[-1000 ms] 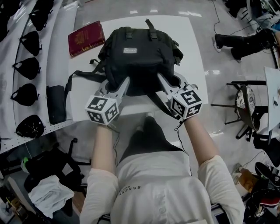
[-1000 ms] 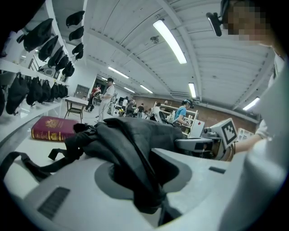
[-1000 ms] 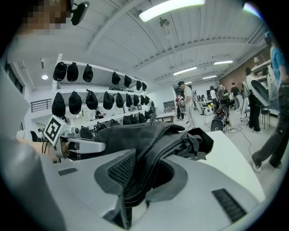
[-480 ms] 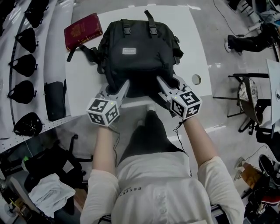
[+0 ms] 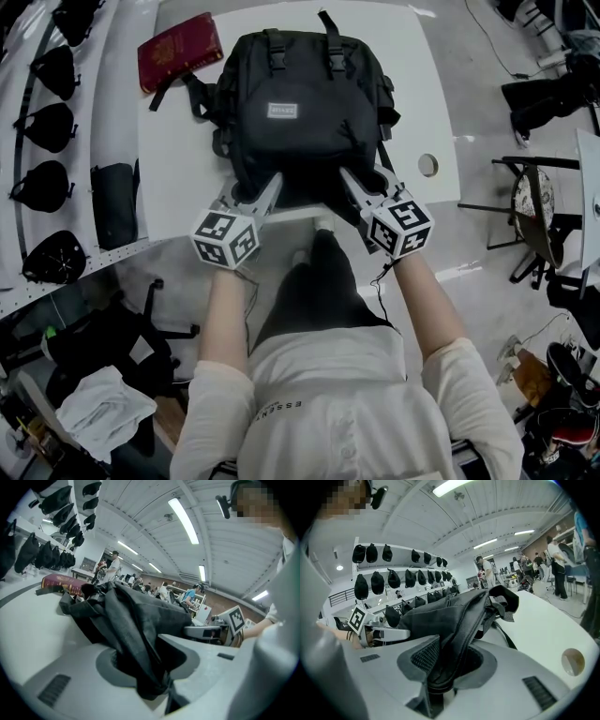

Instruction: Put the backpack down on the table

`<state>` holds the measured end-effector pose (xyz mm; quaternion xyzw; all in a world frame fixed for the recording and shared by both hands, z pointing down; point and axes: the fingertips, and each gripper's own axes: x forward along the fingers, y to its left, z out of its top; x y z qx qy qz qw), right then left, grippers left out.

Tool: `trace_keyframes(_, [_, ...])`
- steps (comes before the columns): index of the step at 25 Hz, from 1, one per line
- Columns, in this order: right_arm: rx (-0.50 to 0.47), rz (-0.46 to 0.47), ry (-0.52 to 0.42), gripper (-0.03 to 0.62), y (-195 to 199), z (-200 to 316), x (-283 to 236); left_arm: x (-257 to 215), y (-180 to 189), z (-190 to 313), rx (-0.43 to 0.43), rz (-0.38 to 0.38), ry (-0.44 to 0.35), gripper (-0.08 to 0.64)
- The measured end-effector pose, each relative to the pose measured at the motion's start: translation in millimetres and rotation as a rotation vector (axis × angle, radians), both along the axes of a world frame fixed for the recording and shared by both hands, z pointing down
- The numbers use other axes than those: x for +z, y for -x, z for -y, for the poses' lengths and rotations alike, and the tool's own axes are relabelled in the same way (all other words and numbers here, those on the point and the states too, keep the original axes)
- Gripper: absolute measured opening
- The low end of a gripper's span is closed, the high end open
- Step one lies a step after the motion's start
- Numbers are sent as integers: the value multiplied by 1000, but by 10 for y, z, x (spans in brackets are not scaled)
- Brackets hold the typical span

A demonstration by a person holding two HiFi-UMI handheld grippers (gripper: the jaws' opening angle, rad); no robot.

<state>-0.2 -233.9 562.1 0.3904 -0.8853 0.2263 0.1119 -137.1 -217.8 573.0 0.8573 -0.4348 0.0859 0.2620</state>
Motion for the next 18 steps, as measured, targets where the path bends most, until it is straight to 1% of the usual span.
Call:
trace_keyframes(4, [8,2,10,111,-11,0,6,-2,16,11,-24,15,-54,132])
trace_keyframes(6, [15,-39,5,139,-34,-5,22,14,54,15,-69,35,-57,177])
trace_keyframes(8, [29,-84,-10,187,-74,-20,21,21,114,13,-119,61,-54,225])
trace_keyframes(10, [67,-88,-39,225,-142,-28,-50,2,183,1,-155,91,-64,303])
trace_keyframes(12, [113,-80,-73,233,-227,-36,-170,-34,237,-35,-170,112,-72,333])
trace_keyframes(14, [138,-89,-109,235,-286,-53,-295,-85,294,-85,-181,123,-75,345])
trace_keyframes(18, [133,-125,-189,235,-316,-133,-546,-280,369,-173,-186,173,-112,345])
